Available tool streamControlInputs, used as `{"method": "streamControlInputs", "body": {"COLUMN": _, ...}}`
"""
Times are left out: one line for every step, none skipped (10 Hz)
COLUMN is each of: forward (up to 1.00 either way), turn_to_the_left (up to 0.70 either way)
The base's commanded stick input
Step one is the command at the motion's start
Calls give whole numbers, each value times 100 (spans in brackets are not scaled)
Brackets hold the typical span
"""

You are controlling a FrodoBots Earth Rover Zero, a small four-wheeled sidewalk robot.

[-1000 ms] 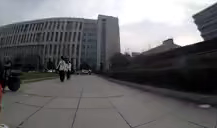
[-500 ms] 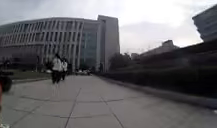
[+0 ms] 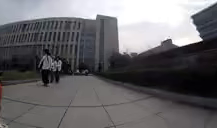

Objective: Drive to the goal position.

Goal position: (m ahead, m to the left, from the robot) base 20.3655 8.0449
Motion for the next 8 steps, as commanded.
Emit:
{"method": "streamControlInputs", "body": {"forward": 70, "turn_to_the_left": 0}}
{"method": "streamControlInputs", "body": {"forward": 70, "turn_to_the_left": 0}}
{"method": "streamControlInputs", "body": {"forward": 70, "turn_to_the_left": 0}}
{"method": "streamControlInputs", "body": {"forward": 70, "turn_to_the_left": 0}}
{"method": "streamControlInputs", "body": {"forward": 70, "turn_to_the_left": 0}}
{"method": "streamControlInputs", "body": {"forward": 70, "turn_to_the_left": 0}}
{"method": "streamControlInputs", "body": {"forward": 70, "turn_to_the_left": 0}}
{"method": "streamControlInputs", "body": {"forward": 70, "turn_to_the_left": 0}}
